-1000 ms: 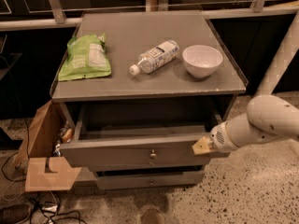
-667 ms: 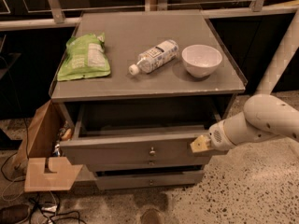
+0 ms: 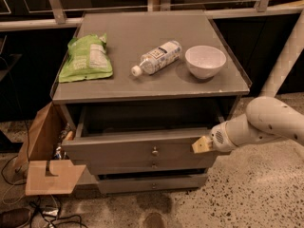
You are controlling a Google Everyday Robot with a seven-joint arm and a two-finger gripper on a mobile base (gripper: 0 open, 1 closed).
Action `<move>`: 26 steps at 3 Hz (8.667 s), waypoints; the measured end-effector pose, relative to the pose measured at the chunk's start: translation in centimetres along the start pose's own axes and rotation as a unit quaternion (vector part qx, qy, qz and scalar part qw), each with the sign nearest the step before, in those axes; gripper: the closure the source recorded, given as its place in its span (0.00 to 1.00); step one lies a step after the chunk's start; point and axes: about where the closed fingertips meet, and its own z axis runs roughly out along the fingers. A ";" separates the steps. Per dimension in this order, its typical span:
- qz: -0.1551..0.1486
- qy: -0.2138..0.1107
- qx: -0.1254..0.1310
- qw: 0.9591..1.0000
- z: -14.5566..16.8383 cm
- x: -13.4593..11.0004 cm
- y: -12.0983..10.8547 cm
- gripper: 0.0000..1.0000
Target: Close top drawer
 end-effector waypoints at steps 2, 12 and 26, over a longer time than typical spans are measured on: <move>-0.016 -0.008 -0.016 1.000 1.1 -1.9 0.6 1.00; -0.019 -0.018 -0.046 0.999 -3.1 -1.5 3.4 1.00; 0.058 -0.020 -0.030 0.998 7.6 -6.3 0.5 1.00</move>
Offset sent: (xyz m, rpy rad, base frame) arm 0.0461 0.0349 0.0077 0.0516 -0.0513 0.0849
